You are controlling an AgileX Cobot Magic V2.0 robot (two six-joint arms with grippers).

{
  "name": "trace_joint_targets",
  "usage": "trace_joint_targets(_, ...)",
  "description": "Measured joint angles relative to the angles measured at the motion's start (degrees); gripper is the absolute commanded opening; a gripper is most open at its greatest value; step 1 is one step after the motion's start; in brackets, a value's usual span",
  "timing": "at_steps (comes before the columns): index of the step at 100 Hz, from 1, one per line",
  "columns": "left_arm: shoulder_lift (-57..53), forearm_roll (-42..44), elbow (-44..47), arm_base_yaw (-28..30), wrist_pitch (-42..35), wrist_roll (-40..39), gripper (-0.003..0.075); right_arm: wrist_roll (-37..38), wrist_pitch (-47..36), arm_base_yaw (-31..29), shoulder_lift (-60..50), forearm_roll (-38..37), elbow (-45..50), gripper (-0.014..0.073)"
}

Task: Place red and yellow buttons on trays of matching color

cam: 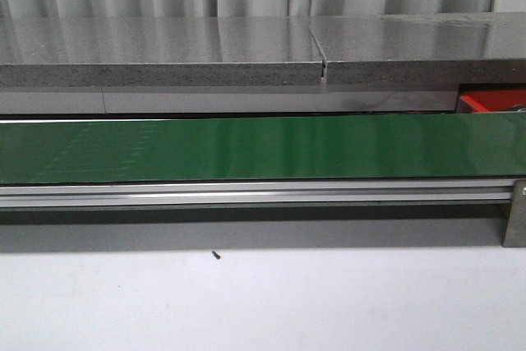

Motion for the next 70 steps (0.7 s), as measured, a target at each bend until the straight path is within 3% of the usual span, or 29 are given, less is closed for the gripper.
trace_joint_targets(70,-22.5,4.3,29.7,2.4,-16.6,-4.6,-0.0019,0.0,0.0,0.0,0.0,0.0,0.0,-0.0114)
